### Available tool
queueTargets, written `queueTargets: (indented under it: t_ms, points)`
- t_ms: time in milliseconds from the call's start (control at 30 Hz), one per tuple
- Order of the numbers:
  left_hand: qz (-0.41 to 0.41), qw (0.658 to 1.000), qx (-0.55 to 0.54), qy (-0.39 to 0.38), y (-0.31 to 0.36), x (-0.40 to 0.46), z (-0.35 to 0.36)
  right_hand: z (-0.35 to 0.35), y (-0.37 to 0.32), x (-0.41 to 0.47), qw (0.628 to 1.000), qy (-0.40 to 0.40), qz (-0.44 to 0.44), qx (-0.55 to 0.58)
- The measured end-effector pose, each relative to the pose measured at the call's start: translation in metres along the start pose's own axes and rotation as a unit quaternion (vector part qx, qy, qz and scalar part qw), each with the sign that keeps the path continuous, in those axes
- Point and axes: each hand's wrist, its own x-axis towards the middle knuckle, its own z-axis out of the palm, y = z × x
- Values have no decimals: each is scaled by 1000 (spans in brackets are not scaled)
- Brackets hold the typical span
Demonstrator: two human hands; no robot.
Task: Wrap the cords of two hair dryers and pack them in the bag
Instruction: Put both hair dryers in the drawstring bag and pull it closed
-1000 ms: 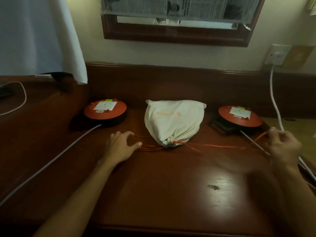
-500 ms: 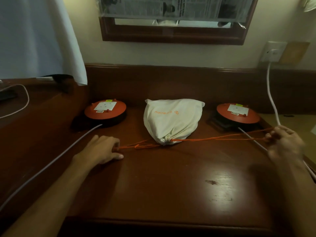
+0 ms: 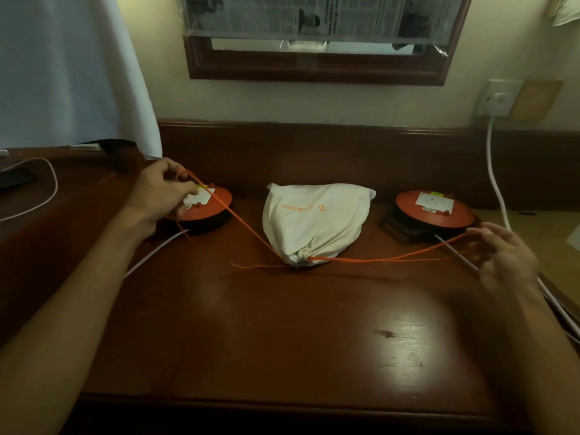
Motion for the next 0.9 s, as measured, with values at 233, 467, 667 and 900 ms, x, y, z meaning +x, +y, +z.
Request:
queueTargets:
  t_ms: [233,467,667,900]
  points:
    - [134,984,114,6,75,58,-9,56,-45,22,994,-104,-29,-24]
    - [24,985,-93,-145,120,115,84,176,-76,64,979,-159,-103,-76]
    - [169,967,133,-134,115,157,162,263,-49,102,946,-200,-105,-235]
    - [210,881,388,-170,60,137,199,263,4,75,815,-251,-159,-497]
